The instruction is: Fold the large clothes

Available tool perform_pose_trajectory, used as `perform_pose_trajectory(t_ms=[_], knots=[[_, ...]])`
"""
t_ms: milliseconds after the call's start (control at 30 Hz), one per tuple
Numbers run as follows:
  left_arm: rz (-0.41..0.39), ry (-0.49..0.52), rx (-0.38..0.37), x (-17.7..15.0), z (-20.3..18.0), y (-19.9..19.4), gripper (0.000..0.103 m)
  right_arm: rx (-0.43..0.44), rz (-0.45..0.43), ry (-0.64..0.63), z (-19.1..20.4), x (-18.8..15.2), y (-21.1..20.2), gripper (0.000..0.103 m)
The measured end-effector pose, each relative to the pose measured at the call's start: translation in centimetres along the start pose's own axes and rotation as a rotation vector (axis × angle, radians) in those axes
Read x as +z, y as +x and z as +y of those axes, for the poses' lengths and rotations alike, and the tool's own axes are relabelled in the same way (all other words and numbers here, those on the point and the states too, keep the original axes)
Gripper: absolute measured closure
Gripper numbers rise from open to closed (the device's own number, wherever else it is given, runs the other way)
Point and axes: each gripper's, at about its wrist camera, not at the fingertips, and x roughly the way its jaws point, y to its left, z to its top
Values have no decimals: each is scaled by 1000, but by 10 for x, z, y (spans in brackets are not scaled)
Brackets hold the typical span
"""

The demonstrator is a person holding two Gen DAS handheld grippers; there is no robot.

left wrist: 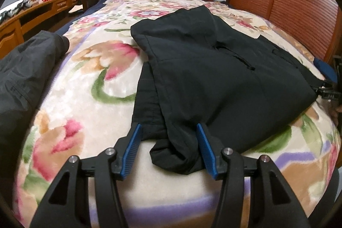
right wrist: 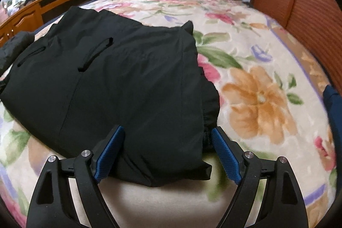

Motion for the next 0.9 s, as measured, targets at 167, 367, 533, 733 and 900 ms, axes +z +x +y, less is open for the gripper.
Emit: perform_pose_trajectory(t_ms=[167,367,533,733,900], knots=[[16,47,18,3,-8,0,56,103,43,18,-2,0,2,37],[43,64,-9,7,-11,-2,82,132,-7,4,7,-3,-15,79],[7,57,9,14,-20,-15,99,112,-99,22,4,-1,-43,85],[-53,50,-18,16,-41,-41,100,49,-137,-10,-2,-7,-79,86],[-66,86,-68,5,-65,-60,100,19,-139,0,-19,-25,-108,86]])
